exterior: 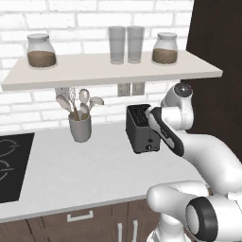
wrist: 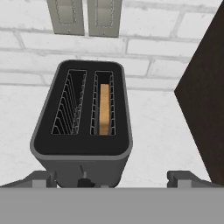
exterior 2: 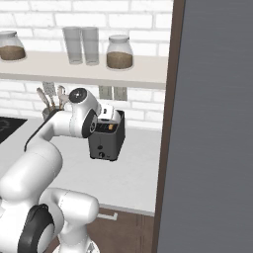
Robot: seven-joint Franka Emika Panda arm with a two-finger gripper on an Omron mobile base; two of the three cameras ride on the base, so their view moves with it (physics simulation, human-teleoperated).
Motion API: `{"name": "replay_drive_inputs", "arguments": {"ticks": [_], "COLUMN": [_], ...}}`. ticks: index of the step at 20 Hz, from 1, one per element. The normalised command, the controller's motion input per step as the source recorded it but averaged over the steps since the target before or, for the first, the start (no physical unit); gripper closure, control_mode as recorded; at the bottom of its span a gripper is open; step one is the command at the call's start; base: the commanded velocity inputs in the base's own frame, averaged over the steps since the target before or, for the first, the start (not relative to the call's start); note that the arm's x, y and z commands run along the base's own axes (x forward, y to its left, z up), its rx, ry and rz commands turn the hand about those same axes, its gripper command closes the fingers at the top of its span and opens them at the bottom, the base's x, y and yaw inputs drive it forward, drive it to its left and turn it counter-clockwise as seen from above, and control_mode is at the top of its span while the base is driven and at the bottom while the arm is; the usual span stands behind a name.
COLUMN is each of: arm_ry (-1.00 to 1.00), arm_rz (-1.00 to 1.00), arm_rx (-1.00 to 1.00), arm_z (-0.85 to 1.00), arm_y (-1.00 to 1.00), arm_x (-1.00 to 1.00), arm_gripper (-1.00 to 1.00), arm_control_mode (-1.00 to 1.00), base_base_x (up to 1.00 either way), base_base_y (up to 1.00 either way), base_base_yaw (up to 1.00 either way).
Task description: Start the toaster. Once the lever pops up, take the bread to the plate on the dining counter.
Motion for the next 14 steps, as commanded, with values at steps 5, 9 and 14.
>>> {"name": "replay_drive_inputs", "arguments": {"ticks": [5, 9, 14], "arm_ry": [0.0, 0.0, 0.0], "arm_rz": [0.0, 0.0, 0.0], "arm_rx": [0.0, 0.0, 0.0], "arm_z": [0.0, 0.0, 0.0], "arm_y": [0.0, 0.0, 0.0], "arm_x": [0.0, 0.0, 0.0], "arm_gripper": [-1.0, -1.0, -1.0], "arm_control_mode": [-1.0, -1.0, -1.0], "base_base_x": [0.0, 0.0, 0.0], "base_base_y": [0.0, 0.0, 0.0], "base_base_yaw": [0.0, 0.0, 0.0]}}
